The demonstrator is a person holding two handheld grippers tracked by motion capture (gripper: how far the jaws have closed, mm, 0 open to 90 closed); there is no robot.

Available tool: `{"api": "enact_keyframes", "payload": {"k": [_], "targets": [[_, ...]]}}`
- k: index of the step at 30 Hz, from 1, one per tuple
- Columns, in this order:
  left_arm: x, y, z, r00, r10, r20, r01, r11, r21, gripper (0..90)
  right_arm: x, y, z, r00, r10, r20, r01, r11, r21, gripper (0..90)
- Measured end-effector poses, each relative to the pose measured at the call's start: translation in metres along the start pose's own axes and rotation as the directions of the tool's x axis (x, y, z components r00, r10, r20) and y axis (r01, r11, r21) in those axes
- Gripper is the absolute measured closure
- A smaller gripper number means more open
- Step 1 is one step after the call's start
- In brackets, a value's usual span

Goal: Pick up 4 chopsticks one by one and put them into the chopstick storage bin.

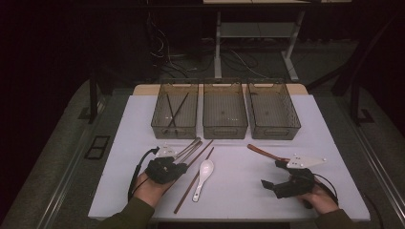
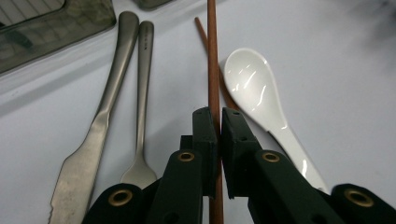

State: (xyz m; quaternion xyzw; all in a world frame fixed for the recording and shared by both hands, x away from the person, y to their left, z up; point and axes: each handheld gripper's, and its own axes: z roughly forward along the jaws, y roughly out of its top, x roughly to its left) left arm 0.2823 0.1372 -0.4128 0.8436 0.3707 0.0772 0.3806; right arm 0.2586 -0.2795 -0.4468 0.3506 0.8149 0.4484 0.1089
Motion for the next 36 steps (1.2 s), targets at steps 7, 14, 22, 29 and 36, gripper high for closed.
{"api": "enact_keyframes", "payload": {"k": [7, 14, 22, 29, 36], "targets": [[0.003, 0.016, -0.002, 0.9989, 0.028, 0.036, -0.028, 0.9995, -0.013, 84.1, 0.0, 0.0, 0.0, 1.0, 0.0, 0.0, 0.0, 1.0, 0.0, 6.2], [0.01, 0.039, -0.004, 0.9952, 0.075, 0.062, -0.073, 0.9967, -0.035, 84.0, 0.0, 0.0, 0.0, 1.0, 0.003, 0.0, -0.003, 1.0, -0.001, 6.2], [0.022, 0.068, -0.005, 0.9907, 0.111, 0.078, -0.107, 0.9923, -0.063, 84.0, -0.001, 0.0, 0.0, 1.0, 0.004, -0.002, -0.004, 1.0, 0.0, 6.2], [0.039, 0.09, -0.01, 0.9907, 0.11, 0.08, -0.104, 0.9912, -0.082, 84.0, -0.001, 0.0, 0.0, 1.0, 0.005, -0.002, -0.005, 1.0, 0.001, 6.2], [0.059, 0.111, -0.011, 0.9927, 0.1, 0.067, -0.093, 0.9904, -0.103, 84.0, -0.001, 0.0, 0.0, 1.0, 0.004, -0.001, -0.004, 1.0, 0.0, 6.2]]}}
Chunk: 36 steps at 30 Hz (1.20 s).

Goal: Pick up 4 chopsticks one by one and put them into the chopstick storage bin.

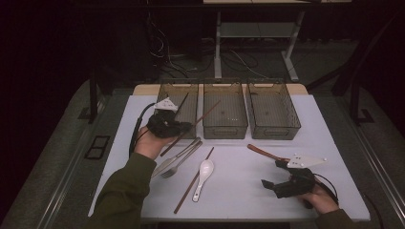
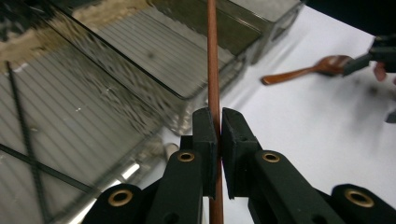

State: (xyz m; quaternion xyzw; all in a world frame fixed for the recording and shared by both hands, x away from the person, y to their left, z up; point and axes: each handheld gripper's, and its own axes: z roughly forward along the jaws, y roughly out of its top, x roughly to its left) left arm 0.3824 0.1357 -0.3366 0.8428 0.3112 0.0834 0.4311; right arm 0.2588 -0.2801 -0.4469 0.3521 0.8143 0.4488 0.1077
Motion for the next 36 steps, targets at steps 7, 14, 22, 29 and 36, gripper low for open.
{"api": "enact_keyframes", "payload": {"k": [7, 14, 22, 29, 36], "targets": [[0.02, 0.024, 0.0, 0.9984, 0.013, -0.055, -0.013, 0.9999, 0.002, 84.0, 0.0, 0.0, 0.0, 1.0, 0.001, 0.0, -0.001, 1.0, 0.002, 6.1], [0.041, 0.047, 0.007, 0.991, 0.013, -0.133, -0.01, 0.9997, 0.02, 84.0, 0.0, 0.0, 0.0, 1.0, 0.003, -0.001, -0.003, 1.0, -0.003, 6.2], [0.072, 0.057, 0.019, 0.9804, -0.021, -0.196, 0.024, 0.9996, 0.015, 83.9, -0.001, 0.0, -0.001, 1.0, 0.004, 0.0, -0.004, 1.0, -0.005, 6.2], [0.096, 0.046, 0.032, 0.9722, -0.063, -0.226, 0.071, 0.9972, 0.026, 83.9, 0.0, 0.0, -0.001, 1.0, 0.003, -0.001, -0.003, 1.0, -0.004, 6.2], [0.107, 0.036, 0.039, 0.9658, -0.073, -0.249, 0.091, 0.9939, 0.062, 83.9, -0.001, -0.001, -0.002, 1.0, 0.002, -0.003, -0.002, 1.0, -0.006, 6.1]]}}
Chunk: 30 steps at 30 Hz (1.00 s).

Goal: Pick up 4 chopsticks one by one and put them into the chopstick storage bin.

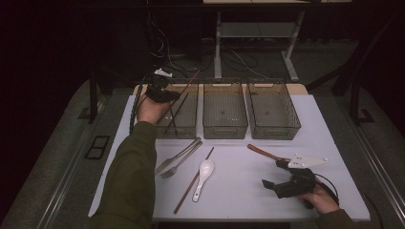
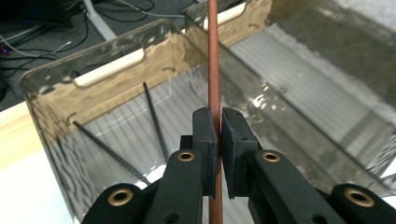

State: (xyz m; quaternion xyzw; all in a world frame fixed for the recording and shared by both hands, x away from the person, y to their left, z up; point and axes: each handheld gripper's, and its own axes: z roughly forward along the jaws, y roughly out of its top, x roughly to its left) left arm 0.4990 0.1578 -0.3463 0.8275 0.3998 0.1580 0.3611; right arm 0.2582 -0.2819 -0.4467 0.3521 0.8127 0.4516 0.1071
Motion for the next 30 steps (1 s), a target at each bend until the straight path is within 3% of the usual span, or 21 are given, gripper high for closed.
{"api": "enact_keyframes", "payload": {"k": [11, 23, 30], "targets": [[0.013, -0.031, 0.017, 0.9965, -0.083, 0.013, 0.082, 0.9963, 0.023, 83.9, 0.0, 0.0, 0.0, 1.0, -0.002, 0.001, 0.002, 1.0, 0.005, 6.2], [0.011, -0.035, 0.021, 0.9972, -0.074, 0.002, 0.074, 0.9964, 0.042, 82.8, 0.001, -0.001, 0.0, 1.0, -0.003, 0.002, 0.003, 1.0, 0.007, 6.2], [0.01, -0.034, 0.021, 0.9985, -0.053, -0.007, 0.054, 0.9979, 0.036, 67.8, 0.001, -0.001, 0.0, 1.0, -0.004, 0.0, 0.004, 1.0, 0.008, 6.2]]}}
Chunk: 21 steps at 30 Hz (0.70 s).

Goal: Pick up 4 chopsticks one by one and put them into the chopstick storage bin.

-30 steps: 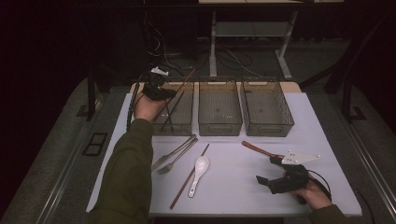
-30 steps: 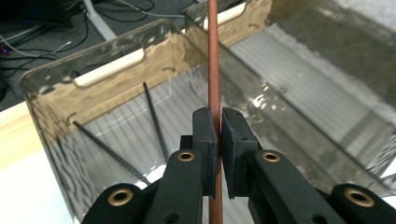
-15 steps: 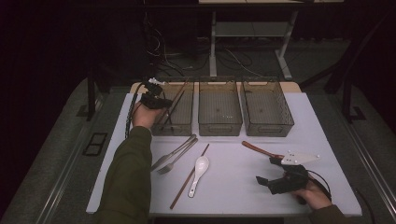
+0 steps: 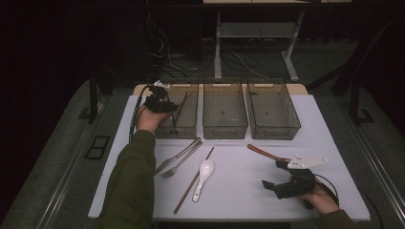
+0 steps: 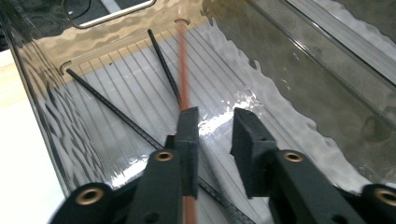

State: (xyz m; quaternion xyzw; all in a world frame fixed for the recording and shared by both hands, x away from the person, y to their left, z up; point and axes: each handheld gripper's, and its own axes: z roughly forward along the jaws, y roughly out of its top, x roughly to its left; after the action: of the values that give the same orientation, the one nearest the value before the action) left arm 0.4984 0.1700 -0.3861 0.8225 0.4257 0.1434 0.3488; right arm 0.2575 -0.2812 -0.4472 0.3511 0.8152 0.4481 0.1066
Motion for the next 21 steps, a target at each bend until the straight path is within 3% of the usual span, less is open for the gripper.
{"api": "enact_keyframes", "payload": {"k": [6, 10, 21], "targets": [[-0.002, 0.002, -0.004, 0.9999, 0.009, 0.007, -0.008, 0.9994, -0.035, 56.3, 0.0, 0.0, 0.0, 1.0, 0.001, 0.001, -0.001, 1.0, 0.0, 6.1], [-0.008, 0.005, -0.008, 0.9989, 0.046, 0.008, -0.045, 0.9971, -0.061, 50.5, 0.0, 0.0, 0.0, 1.0, 0.0, 0.001, 0.0, 1.0, 0.002, 6.2], [-0.026, 0.008, -0.027, 0.9936, 0.068, 0.09, -0.059, 0.9938, -0.094, 36.1, 0.0, 0.0, 0.0, 1.0, 0.0, 0.0, 0.0, 1.0, 0.002, 6.2]]}}
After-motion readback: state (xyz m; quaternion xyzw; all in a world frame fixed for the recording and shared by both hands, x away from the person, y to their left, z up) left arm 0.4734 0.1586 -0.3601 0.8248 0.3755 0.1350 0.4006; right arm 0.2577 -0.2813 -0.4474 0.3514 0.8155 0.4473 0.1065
